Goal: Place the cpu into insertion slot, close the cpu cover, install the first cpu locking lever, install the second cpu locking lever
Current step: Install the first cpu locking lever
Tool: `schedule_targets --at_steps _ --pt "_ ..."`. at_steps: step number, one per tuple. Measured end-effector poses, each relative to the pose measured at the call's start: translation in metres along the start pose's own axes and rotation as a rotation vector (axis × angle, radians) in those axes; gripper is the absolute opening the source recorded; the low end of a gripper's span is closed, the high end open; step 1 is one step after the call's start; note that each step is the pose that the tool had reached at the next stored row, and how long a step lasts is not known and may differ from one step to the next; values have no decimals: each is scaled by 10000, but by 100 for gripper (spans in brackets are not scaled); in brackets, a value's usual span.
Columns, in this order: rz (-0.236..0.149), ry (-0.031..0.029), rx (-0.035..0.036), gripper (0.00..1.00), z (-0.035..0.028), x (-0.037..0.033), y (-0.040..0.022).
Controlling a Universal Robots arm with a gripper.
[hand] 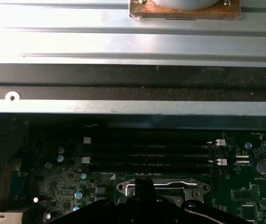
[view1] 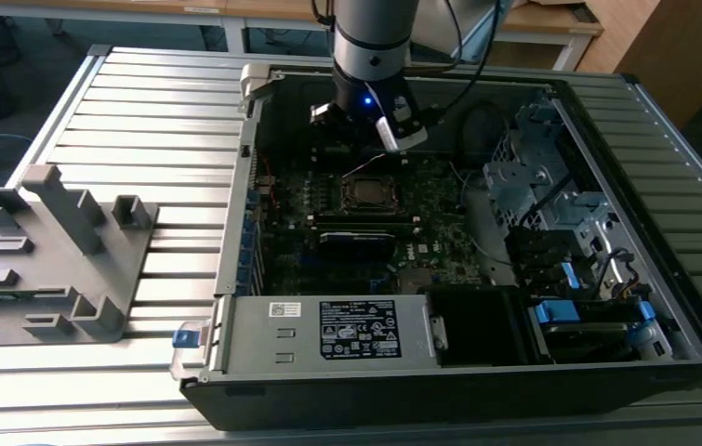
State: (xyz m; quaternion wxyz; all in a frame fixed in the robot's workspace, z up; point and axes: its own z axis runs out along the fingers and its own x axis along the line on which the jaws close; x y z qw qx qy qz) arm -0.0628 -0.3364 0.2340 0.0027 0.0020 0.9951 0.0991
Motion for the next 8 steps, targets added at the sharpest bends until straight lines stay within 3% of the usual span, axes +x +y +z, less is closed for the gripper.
schedule_targets --at_steps 5,6,8 --pt "2 -2 -16 11 26 -20 1" --pt "0 0 -53 11 34 -21 -1" --pt "1 -1 -201 11 47 -21 -2"
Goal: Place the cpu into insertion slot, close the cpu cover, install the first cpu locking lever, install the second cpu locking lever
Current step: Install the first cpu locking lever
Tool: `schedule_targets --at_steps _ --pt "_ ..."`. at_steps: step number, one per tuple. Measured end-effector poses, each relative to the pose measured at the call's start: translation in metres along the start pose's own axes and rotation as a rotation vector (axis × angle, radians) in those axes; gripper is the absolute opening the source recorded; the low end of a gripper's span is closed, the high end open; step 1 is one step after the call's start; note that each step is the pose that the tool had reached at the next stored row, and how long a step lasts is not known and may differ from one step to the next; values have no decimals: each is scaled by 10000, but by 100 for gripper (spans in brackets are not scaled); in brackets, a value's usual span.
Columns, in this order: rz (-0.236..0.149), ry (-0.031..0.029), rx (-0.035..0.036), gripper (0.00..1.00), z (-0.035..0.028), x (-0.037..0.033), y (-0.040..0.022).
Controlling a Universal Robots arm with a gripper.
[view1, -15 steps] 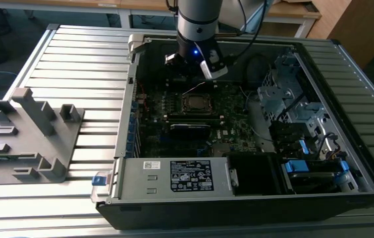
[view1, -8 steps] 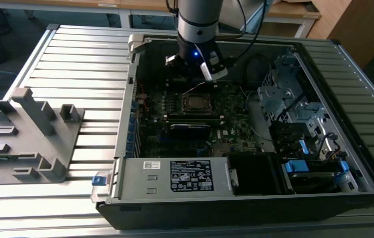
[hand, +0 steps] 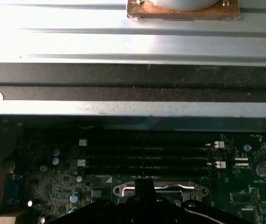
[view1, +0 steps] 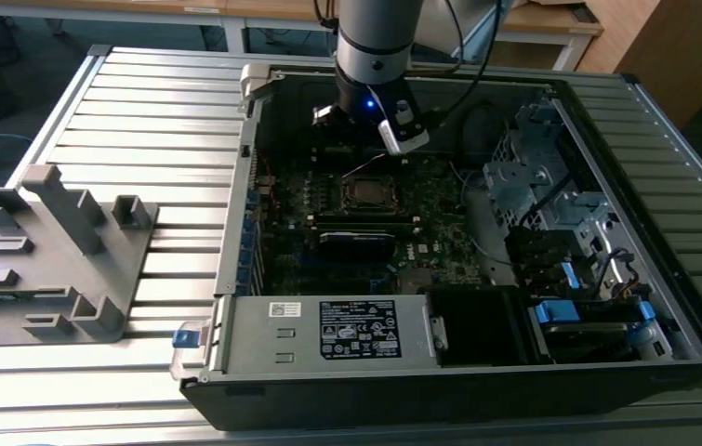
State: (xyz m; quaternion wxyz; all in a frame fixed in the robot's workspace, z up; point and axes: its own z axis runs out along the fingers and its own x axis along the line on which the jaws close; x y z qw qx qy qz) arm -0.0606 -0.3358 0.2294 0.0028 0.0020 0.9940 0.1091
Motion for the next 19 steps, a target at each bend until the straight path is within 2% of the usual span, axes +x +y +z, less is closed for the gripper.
schedule_targets --at_steps 3,9,14,19 --pt "1 0 -70 11 3 0 -1" --pt "0 -5 -107 11 24 0 -5" --pt "-10 -50 -140 11 59 -3 -13" --pt "-11 -50 -142 11 68 -54 -11"
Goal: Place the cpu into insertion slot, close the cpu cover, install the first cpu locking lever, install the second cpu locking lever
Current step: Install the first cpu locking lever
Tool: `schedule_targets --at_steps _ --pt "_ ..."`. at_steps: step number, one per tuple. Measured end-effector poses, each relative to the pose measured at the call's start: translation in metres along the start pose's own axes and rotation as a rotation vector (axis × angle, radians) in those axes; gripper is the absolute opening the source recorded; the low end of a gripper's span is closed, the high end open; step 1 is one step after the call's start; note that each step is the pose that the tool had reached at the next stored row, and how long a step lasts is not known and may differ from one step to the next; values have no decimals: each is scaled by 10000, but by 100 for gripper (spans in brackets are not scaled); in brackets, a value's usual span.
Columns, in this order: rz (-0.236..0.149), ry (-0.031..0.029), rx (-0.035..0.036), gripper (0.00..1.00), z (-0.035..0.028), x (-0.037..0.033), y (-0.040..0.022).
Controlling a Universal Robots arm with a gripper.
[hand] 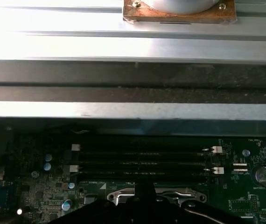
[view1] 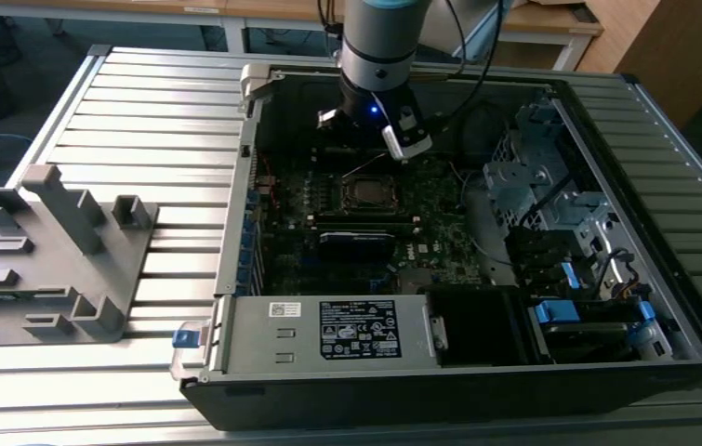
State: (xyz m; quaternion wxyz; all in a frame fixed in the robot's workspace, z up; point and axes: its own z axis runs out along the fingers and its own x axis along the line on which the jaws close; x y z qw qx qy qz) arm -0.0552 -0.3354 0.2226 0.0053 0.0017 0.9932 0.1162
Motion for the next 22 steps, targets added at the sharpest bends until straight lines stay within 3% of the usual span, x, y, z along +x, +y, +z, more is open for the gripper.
schedule_targets --at_steps 10,22 --pt "1 0 0 11 16 -69 22" --pt "-1 0 1 11 54 -76 14"
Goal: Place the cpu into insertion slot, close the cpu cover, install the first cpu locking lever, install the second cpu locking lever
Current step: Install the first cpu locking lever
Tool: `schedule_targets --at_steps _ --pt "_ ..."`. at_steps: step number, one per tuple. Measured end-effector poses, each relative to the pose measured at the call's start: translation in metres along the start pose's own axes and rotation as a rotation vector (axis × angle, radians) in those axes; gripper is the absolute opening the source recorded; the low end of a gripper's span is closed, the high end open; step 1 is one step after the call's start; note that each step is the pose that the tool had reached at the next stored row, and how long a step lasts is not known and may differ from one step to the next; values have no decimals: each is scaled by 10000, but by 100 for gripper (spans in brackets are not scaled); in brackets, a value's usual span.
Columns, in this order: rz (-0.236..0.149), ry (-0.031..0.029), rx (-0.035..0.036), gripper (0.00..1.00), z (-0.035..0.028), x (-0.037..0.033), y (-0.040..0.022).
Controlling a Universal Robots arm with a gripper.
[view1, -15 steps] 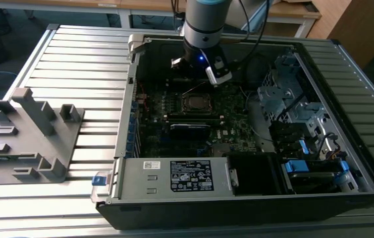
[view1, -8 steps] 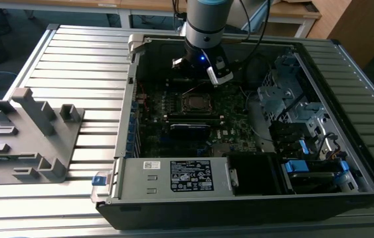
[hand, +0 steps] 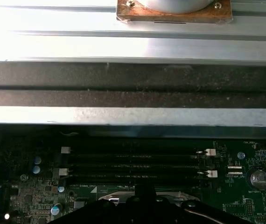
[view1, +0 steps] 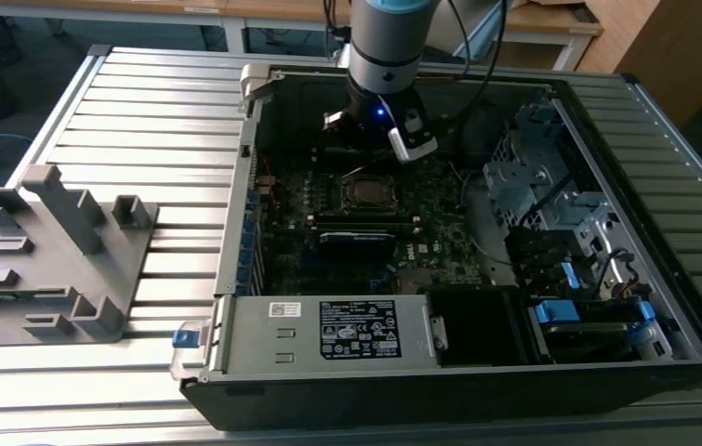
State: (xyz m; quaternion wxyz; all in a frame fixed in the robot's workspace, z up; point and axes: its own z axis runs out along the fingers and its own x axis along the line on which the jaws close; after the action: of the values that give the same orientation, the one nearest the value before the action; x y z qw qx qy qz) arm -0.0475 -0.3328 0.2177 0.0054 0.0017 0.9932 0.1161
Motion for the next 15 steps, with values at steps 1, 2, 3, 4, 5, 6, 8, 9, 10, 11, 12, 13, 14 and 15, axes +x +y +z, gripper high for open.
schedule_targets --at_steps 1,2,3,4,5,6,8,9,10,11,12,13,14,15 --pt "1 1 2 11 3 -5 0" --pt "2 1 2 11 6 -12 0" --pt "2 1 2 11 8 -21 0" --pt "2 0 0 11 11 -32 0" --pt "1 0 0 11 14 -42 0" --pt "1 1 1 11 14 -46 -1" --pt "1 -1 9 11 16 -47 0" --pt "0 -1 18 11 17 -48 0" --pt "0 -1 29 11 20 -48 1" --pt "1 1 39 11 24 -49 0" --pt "1 0 43 11 31 -49 -1" --pt "0 -1 47 11 38 -50 -2" --pt "0 -2 50 11 44 -50 -3" --pt "0 -3 53 11 51 -50 -4"
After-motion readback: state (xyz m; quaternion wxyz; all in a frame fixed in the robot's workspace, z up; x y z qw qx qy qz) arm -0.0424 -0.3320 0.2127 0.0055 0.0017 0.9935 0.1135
